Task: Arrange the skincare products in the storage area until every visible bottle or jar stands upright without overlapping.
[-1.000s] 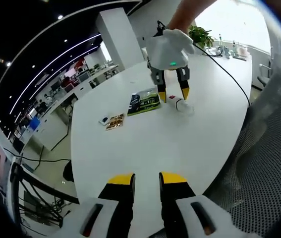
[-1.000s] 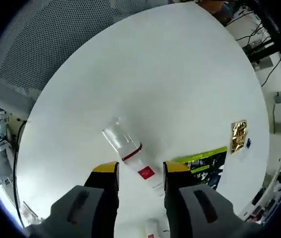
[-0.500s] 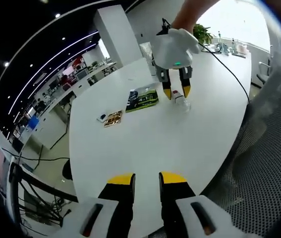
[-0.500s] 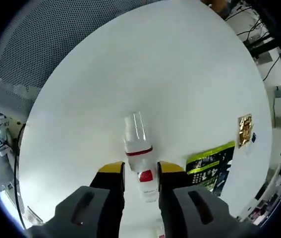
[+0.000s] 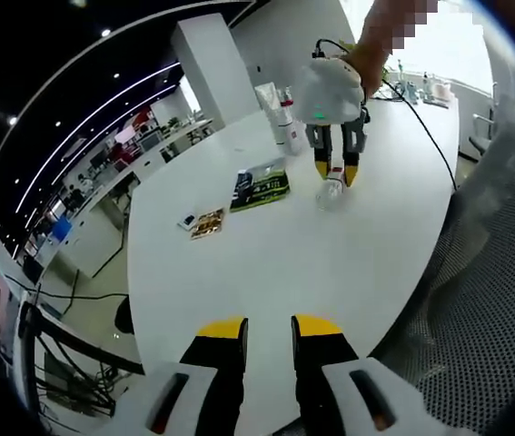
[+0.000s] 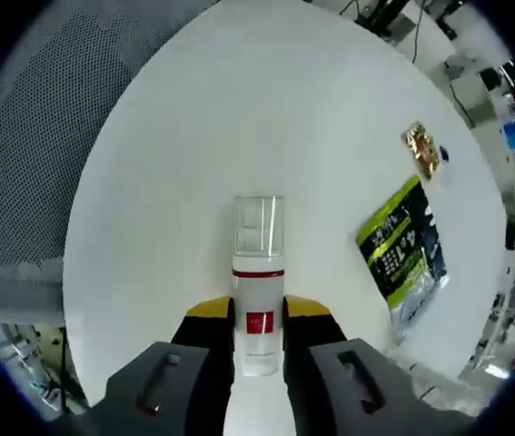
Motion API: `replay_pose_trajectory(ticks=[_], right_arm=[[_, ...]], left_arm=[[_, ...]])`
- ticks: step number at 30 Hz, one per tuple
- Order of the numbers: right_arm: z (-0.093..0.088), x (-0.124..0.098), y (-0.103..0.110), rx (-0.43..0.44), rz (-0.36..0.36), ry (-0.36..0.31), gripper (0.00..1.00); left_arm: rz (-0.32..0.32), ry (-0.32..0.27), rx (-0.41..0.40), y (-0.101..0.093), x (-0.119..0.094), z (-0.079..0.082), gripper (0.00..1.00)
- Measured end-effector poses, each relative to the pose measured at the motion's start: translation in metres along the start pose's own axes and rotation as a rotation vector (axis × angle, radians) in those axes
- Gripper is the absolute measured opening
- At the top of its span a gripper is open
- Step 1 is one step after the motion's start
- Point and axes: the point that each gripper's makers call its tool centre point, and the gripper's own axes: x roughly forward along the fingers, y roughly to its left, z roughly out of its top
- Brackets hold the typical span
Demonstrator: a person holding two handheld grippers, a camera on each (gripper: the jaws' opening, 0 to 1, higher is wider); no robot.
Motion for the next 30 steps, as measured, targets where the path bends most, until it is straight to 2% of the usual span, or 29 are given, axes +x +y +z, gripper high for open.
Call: replay_pose_trajectory(ticks=[5,11,17,20,22,26,28,30], right_arm=[[0.003,-0.009,0.009,0.052,-0.021,-0.039,0.17],[0.007,-0.024,0.012,0.202,-0.069,-0.132,0.17],[0.020,-0.045,0.014,0.381,-0.107,-0.272,0.17],[0.027,-0.055,0.012,0.449,-0.131,-0.342,0.17],[0.038,-0.066,0.011,0.515,-0.137,-0.416,0.17],[0.057,-0.086,0.008,0.616,-0.143,-0.549,0.17],[0.068,-0.096,0.008,0.647,-0.133,-0.615,0.17],[0.078,-0.108,0.006,0.664,-0.126,-0.676,0.17]], left_arm=[[-0.001,-0.005,0.003,0.000,0.000,0.001,0.20],[0.004,-0.023,-0.024,0.001,-0.004,0.005,0.20],[-0.014,-0.100,-0.044,-0.002,-0.011,0.024,0.21],[-0.022,-0.092,-0.048,-0.002,-0.010,0.022,0.21],[-0.018,-0.107,-0.055,-0.001,-0.012,0.024,0.22],[-0.027,-0.184,-0.128,0.005,-0.019,0.038,0.22],[-0.095,-0.174,-0.222,0.000,-0.020,0.038,0.22],[-0.098,-0.193,-0.265,0.006,-0.023,0.043,0.22]])
